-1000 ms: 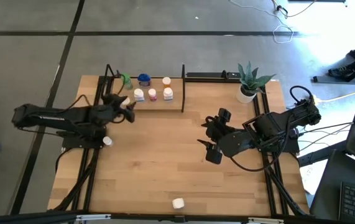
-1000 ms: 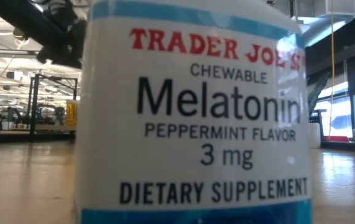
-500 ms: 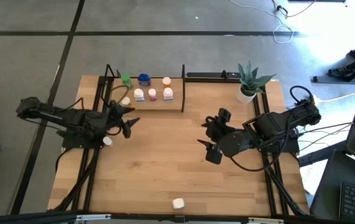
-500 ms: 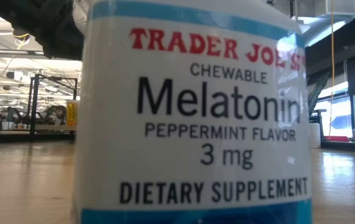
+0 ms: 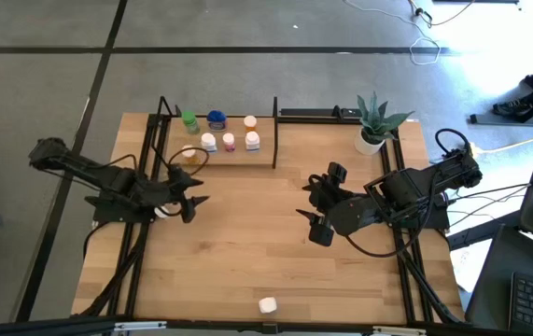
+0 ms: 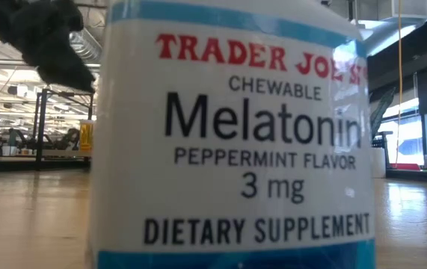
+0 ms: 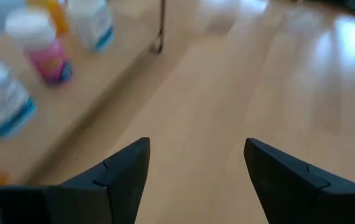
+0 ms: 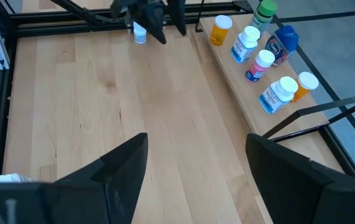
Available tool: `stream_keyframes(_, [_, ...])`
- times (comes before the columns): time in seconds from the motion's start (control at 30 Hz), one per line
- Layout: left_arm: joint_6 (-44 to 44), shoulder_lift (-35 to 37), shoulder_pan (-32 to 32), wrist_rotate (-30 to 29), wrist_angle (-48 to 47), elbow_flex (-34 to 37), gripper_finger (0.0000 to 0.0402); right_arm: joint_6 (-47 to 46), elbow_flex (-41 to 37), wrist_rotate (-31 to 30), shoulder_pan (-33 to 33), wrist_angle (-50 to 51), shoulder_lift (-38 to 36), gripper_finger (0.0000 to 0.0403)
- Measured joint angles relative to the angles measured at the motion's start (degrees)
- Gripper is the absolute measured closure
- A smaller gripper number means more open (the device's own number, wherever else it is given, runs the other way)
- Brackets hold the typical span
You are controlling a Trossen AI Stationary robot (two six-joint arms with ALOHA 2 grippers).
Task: Pick and place medicine bottles onto shelf by color
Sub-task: Put the orange pill bottle on the shelf
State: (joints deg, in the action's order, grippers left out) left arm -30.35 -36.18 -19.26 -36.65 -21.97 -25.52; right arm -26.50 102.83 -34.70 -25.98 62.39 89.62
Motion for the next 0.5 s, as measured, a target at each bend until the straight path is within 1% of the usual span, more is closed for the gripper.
stream_keyframes(0.13, [-5.89, -0.84, -0.33, -0.98, -7.38, 0.0, 0.0146, 0.0, 0.0, -0.09, 0.0, -0.04, 0.0, 0.013])
stream_keyframes(0.23, [-7.96, -1.26, -0.29, -4.45, -12.12, 0.0, 0.0147, 0.0, 0.0, -0.11, 0.0, -0.04, 0.0, 0.013])
stream_keyframes(0.4, [-8.3, -1.38, 1.52, -11.15, -16.43, 0.0, 0.0147, -0.15, 0.0, -0.13, -0.02, -0.04, 0.0, 0.013])
stream_keyframes(0.5, [-8.52, -1.38, 4.46, -11.39, -18.95, 0.0, 0.0147, -0.11, 0.0, -0.15, 0.0, -0.04, 0.0, 0.013])
